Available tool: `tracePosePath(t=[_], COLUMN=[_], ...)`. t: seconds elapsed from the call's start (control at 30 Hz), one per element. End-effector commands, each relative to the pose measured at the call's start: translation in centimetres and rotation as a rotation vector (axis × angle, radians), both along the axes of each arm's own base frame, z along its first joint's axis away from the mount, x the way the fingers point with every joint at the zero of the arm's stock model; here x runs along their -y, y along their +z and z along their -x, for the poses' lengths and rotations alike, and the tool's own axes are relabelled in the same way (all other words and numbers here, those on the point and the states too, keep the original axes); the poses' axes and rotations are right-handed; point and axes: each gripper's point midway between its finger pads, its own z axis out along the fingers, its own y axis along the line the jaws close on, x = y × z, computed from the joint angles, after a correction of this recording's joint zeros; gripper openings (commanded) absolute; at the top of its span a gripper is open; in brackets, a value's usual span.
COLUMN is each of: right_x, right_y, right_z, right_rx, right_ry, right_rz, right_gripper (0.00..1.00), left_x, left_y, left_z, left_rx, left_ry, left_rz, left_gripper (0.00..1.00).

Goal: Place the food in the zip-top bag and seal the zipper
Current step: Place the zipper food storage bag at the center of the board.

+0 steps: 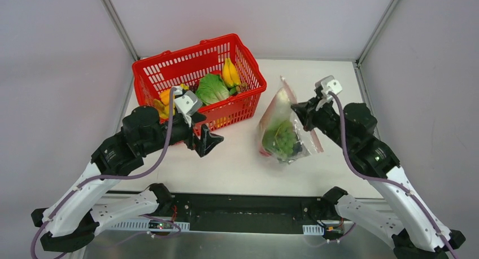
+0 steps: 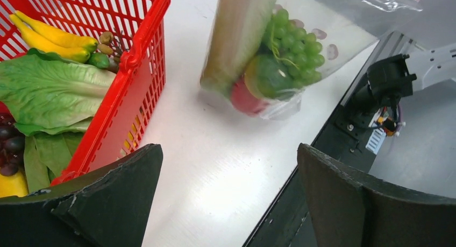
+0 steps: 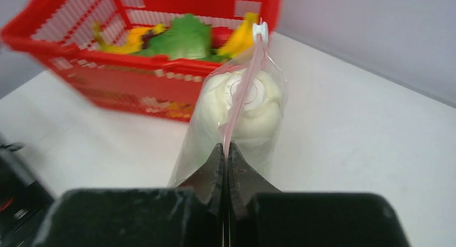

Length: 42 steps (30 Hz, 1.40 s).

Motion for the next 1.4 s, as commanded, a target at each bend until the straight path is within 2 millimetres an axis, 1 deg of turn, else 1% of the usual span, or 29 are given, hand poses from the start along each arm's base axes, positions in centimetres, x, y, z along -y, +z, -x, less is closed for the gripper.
tracePosePath(t=[0.0,0.03,0.13,0.17,0.23,0.27,0.3,0.37,0.43,0.5,0.53,0.57,0.6,0.63,0.67,0.77,0.9,0.97,1.0,1.03,1.07,1.1,1.13,1.2,1.27,1.3,1.33,1.37], right_x=[5.3,5.7,5.9,5.8,5.0,4.3,3.4,0.8,-1.9,-4.2,-5.1,-5.7,-6.1,-6.4,-6.7,-7.2,-7.5,-7.6,-7.5,-7.2,-6.7,-6.4,-5.8,-5.2,-5.4,-5.8,-6.3,-6.8], right_y=[4.9,5.5,7.0,7.0,5.8,4.7,3.0,-1.6,-6.1,-10.1,-11.3,-12.1,-12.4,-12.0,-11.0,-9.0,-6.7,-6.5,-6.6,-6.9,-7.2,-7.8,-8.5,-10.1,-12.4,-13.3,-14.5,-15.8], right_z=[-6.3,-6.9,-8.6,-9.0,-9.5,-9.4,-9.1,-7.7,-5.4,-2.5,-0.9,0.5,1.9,2.8,3.0,3.3,3.9,4.0,3.6,2.9,1.7,1.1,0.0,-1.0,-1.6,-1.7,-1.7,-1.6], right_rx=[0.162,0.182,0.231,0.240,0.217,0.186,0.146,0.038,-0.090,-0.211,-0.261,-0.309,-0.354,-0.383,-0.390,-0.364,-0.277,-0.232,-0.214,-0.209,-0.208,-0.224,-0.233,-0.270,-0.326,-0.362,-0.421,-0.493], right_ry=[-0.424,-0.452,-0.467,-0.457,-0.409,-0.369,-0.313,-0.150,0.010,0.172,0.256,0.325,0.391,0.433,0.446,0.465,0.482,0.481,0.452,0.402,0.318,0.271,0.193,0.117,0.091,0.090,0.090,0.085], right_rz=[0.020,0.033,0.086,0.115,0.191,0.210,0.228,0.239,0.217,0.220,0.231,0.240,0.248,0.247,0.230,0.180,0.074,0.030,0.010,-0.004,-0.010,-0.017,-0.009,0.011,0.021,0.009,-0.001,-0.014], right_gripper=[0.00,0.00,0.00,0.00,0.00,0.00,0.00,0.00,0.03,0.12,0.19,0.29,0.37,0.45,0.49,0.55,0.74,0.80,0.81,0.83,0.84,0.84,0.84,0.85,0.85,0.85,0.84,0.80], left_x=[0.3,0.3,0.0,-0.2,-0.6,-0.8,-1.0,-1.5,-1.9,-2.4,-2.6,-2.9,-3.1,-3.2,-3.4,-3.7,-3.9,-4.1,-4.1,-4.3,-4.4,-4.5,-4.8,-5.3,-6.1,-6.3,-6.6,-6.8], left_y=[0.9,0.7,0.2,0.1,-0.1,-0.2,-0.4,-0.5,-0.7,-0.9,-0.9,-1.0,-1.0,-1.0,-1.0,-1.1,-1.3,-1.6,-1.7,-1.9,-2.0,-2.1,-2.3,-2.7,-3.1,-3.3,-3.5,-3.6], left_z=[-1.4,-1.6,-1.9,-2.0,-2.3,-2.4,-2.5,-2.6,-2.8,-3.0,-3.1,-3.2,-3.3,-3.3,-3.4,-3.5,-3.5,-3.6,-3.7,-3.7,-3.7,-3.8,-3.8,-3.9,-4.0,-4.1,-4.1,-4.0], left_rx=[-0.004,-0.014,-0.032,-0.033,-0.034,-0.034,-0.033,-0.029,-0.026,-0.025,-0.024,-0.024,-0.024,-0.025,-0.024,-0.024,-0.029,-0.041,-0.045,-0.050,-0.053,-0.057,-0.062,-0.070,-0.074,-0.076,-0.078,-0.078], left_ry=[0.078,0.089,0.130,0.141,0.174,0.188,0.203,0.227,0.253,0.280,0.293,0.307,0.316,0.324,0.334,0.353,0.363,0.378,0.386,0.394,0.401,0.411,0.425,0.458,0.500,0.516,0.529,0.536], left_rz=[0.082,0.079,0.082,0.087,0.101,0.105,0.107,0.110,0.110,0.106,0.104,0.102,0.100,0.099,0.098,0.102,0.097,0.087,0.085,0.081,0.079,0.076,0.073,0.076,0.080,0.081,0.086,0.085], left_gripper=[0.99,0.99,0.99,0.99,0.99,0.99,0.99,0.99,0.99,0.99,0.99,0.99,0.99,0.99,0.99,0.99,0.99,0.99,0.99,0.99,0.99,0.99,0.99,0.99,0.99,0.99,0.99,0.99])
